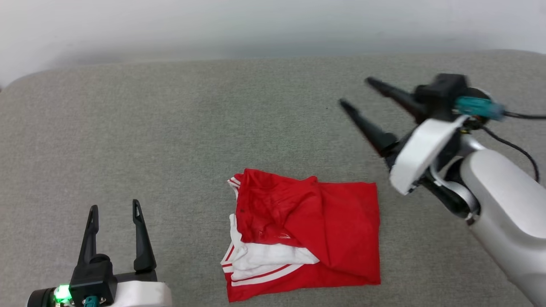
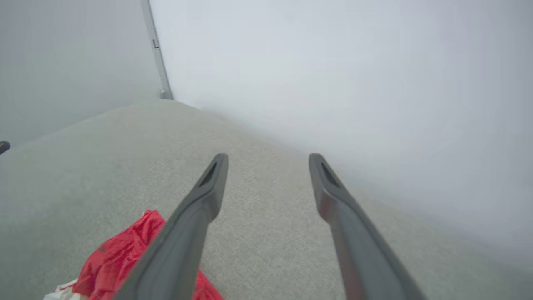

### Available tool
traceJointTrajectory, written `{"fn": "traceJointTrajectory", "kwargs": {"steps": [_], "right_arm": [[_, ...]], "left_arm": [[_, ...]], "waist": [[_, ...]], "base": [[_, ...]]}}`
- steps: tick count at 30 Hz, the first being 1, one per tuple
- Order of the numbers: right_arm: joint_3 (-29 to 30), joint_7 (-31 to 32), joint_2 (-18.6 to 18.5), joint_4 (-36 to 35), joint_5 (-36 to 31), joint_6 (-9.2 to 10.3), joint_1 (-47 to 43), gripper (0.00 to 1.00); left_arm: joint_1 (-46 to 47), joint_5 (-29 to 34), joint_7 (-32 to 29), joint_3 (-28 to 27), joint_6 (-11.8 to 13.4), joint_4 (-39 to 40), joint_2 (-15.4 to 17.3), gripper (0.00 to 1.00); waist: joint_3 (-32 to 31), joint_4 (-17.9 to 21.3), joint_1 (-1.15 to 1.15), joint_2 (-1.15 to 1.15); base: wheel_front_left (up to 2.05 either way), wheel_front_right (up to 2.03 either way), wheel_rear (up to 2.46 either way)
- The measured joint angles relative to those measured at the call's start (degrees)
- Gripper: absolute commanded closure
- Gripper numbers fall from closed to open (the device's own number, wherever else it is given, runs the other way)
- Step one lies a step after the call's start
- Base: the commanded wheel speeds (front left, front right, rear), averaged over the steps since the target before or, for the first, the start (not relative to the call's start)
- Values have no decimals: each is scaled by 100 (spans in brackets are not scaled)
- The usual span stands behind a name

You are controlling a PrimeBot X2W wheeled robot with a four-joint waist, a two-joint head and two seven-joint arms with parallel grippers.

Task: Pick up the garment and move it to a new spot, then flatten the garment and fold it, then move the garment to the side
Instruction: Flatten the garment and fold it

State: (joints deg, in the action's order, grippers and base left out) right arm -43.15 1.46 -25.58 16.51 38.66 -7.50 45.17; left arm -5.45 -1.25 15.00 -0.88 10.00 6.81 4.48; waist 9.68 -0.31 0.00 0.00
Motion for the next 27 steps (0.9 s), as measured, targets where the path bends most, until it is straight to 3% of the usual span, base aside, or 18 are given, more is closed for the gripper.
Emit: {"fn": "traceJointTrajectory", "kwargs": {"steps": [6, 11, 15, 20, 27], "right_arm": [[1569, -1396, 272, 145, -922, 0, -954, 0], [2707, -1637, 714, -176, -1641, 0, -1907, 0], [3527, -1653, 1217, -859, -2071, 0, -2695, 0], [3939, -1655, 1656, -1335, -2366, 0, -3539, 0], [4113, -1653, 1936, -1496, -2517, 1, -4276, 0]], "left_arm": [[-105, 7, 3, -68, -46, 12, -4, 0], [-149, 8, 5, -135, -94, 11, -7, 0], [-190, 15, 5, -170, -140, -2, -9, 0], [-240, 15, 5, -223, -148, -10, -16, 0], [-310, 15, 5, -230, -197, -52, -45, 0]], "waist": [[-107, 183, 0, 0], [-148, 272, 0, 0], [-178, 306, 0, 0], [-233, 356, 0, 0], [-343, 383, 0, 0]], "base": [[0, 0, 0], [0, 0, 0], [0, 0, 0], [0, 0, 0], [0, 0, 0]]}}
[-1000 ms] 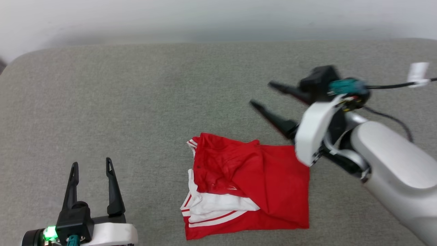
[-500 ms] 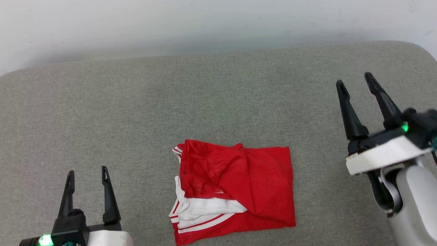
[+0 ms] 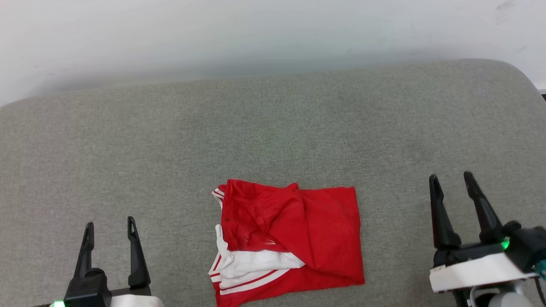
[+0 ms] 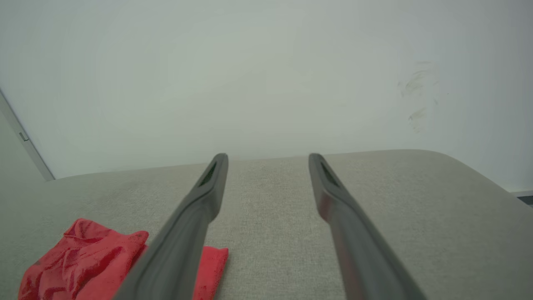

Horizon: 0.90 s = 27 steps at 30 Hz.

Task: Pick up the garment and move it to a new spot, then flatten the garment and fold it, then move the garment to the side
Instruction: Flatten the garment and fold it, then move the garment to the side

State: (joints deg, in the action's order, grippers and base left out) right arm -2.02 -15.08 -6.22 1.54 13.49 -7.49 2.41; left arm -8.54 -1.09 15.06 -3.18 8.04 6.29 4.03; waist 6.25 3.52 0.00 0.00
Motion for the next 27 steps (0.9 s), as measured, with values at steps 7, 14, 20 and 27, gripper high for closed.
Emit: {"fn": "traceJointTrajectory", "kwargs": {"steps": [7, 14, 20, 27], "right_arm": [[45, 0, 113, -5, -98, -1, -400, 0], [59, 0, 66, -114, -146, -1, -139, 0], [-114, 79, -538, -91, -31, -1, 856, 0], [-1083, 2414, -1562, 83, 1232, -1, 1956, 0]], "left_arm": [[-62, -1, 0, 10, -48, -33, -25, 0], [-64, -1, 0, 9, -82, -43, -42, 0], [-37, 0, 0, 21, -130, -52, -51, 0], [54, 0, 0, 18, -151, -51, -57, 0]], "waist": [[-99, 3, 0, 0], [-87, -5, 0, 0], [3, -45, 0, 0], [163, -106, 0, 0]], "base": [[0, 0, 0], [0, 0, 0], [0, 0, 0], [0, 0, 0]]}}
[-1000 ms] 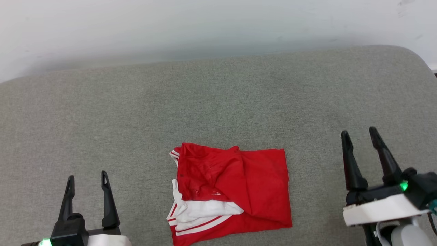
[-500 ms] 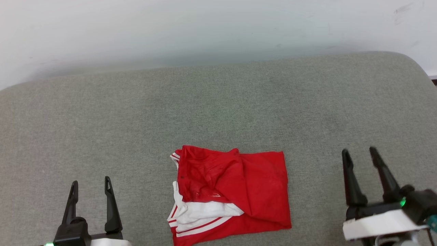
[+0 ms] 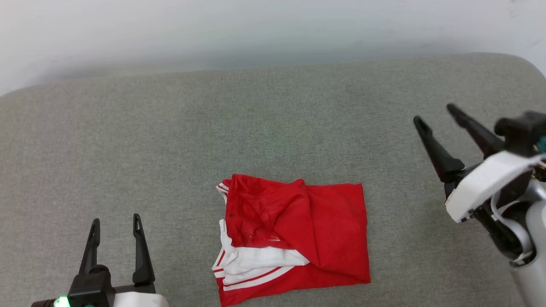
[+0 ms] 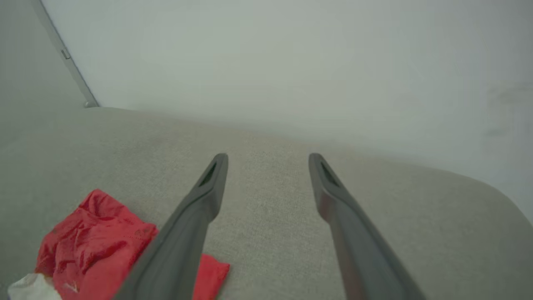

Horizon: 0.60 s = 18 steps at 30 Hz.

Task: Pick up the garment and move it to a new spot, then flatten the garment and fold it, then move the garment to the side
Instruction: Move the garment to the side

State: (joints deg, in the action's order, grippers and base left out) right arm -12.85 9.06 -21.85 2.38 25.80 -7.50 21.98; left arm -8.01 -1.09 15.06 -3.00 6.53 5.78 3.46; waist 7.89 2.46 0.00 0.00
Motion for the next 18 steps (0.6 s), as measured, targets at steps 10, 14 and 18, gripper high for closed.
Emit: {"fn": "traceJointTrajectory", "kwargs": {"steps": [10, 14, 18], "right_arm": [[-236, 3126, -625, 547, 2721, 0, 177, 0], [-261, 3381, -543, 853, 3188, 0, 20, 0], [-402, 3363, -309, 1102, 3468, 0, -8, 0]], "left_arm": [[249, -1, 0, 9, -57, 1, -18, 0], [422, -2, 0, 40, -99, -1, -22, 0], [594, -1, 0, 64, -151, -2, -25, 0]], "waist": [[375, -120, 0, 0], [575, -195, 0, 0], [792, -284, 0, 0]], "base": [[0, 0, 0], [0, 0, 0], [0, 0, 0]]}}
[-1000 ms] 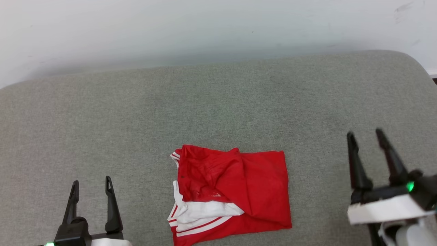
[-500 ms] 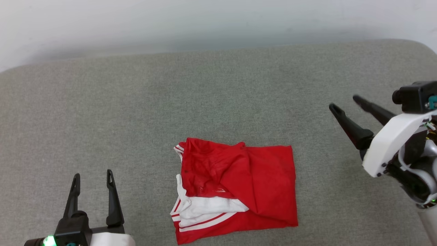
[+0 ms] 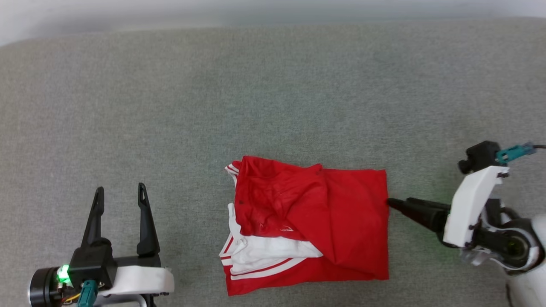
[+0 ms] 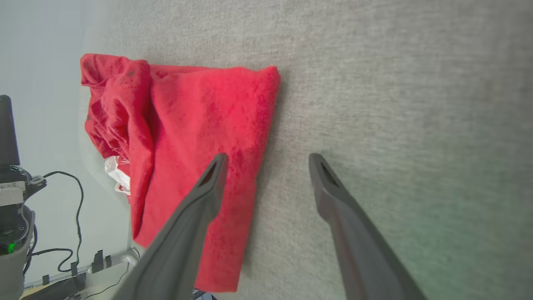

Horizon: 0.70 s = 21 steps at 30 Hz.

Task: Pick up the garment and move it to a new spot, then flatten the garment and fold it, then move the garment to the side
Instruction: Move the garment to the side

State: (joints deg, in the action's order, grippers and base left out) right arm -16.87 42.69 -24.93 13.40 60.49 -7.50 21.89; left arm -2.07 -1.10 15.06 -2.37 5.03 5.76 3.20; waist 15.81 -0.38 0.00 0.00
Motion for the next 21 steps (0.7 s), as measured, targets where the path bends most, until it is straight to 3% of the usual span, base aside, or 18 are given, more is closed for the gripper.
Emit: {"fn": "traceJointTrajectory", "kwargs": {"steps": [10, 16, 17, 18, 19, 21], "right_arm": [[-639, -332, 380, 485, 172, -41, 285, 0], [-1170, -427, 255, 616, 125, -42, 497, 0], [-1237, -443, 214, 616, 149, -42, 513, 20], [-1305, -471, 171, 608, 175, -42, 531, 66], [-1356, -530, 140, 598, 212, -42, 532, 100], [-1472, -616, 68, 556, 302, -33, 533, 100]], "left_arm": [[354, 3, 0, 59, -85, -42, -7, 0], [391, -12, 1, 107, -65, -66, -14, 0], [392, -15, 0, 107, -49, -66, -15, 0], [392, -19, 0, 103, -47, -67, -16, 0], [391, -25, 0, 102, -46, -67, -16, 0], [380, -43, 0, 98, -42, -71, -20, 0]], "waist": [[484, -233, 0, 0], [569, -407, 2, 0], [567, -430, 3, 0], [558, -445, 2, 0], [546, -453, 2, 0], [508, -464, 1, 0]], "base": [[0, 0, 0], [0, 0, 0], [0, 0, 0], [0, 0, 0], [0, 0, 0], [0, 0, 0]]}}
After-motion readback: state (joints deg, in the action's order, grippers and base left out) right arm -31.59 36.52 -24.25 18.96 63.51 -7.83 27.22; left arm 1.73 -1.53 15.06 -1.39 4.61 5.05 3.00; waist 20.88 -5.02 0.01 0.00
